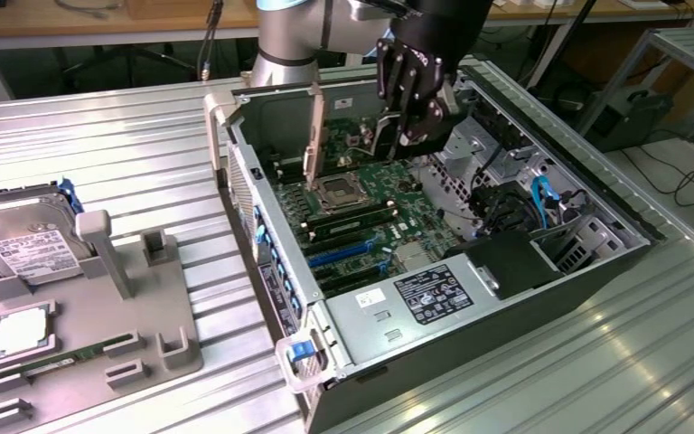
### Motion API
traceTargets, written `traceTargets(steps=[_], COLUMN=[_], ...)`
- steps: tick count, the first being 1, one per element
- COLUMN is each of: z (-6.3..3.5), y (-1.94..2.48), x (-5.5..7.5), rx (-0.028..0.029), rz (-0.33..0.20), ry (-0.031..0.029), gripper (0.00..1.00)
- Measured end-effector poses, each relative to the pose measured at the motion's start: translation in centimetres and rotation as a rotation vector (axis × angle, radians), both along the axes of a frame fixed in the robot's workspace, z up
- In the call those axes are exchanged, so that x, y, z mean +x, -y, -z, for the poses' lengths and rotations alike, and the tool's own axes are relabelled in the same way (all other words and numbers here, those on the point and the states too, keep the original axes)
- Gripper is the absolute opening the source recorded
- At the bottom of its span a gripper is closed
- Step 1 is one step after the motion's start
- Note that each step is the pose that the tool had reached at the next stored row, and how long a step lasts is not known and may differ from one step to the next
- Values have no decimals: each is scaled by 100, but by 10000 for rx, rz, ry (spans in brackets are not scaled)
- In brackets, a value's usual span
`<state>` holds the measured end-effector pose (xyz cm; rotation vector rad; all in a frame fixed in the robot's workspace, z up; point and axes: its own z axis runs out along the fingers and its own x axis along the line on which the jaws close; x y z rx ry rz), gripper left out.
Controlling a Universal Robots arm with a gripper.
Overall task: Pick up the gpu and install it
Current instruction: 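Insert the gpu into the slot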
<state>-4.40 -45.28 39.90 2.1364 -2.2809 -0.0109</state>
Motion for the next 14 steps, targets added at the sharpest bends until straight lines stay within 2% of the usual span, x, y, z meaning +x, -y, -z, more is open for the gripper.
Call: traceTargets(steps=[14], z=[30], y=[0], x=[0], rx=[0], rz=[0], ry=[-24], gripper=[28])
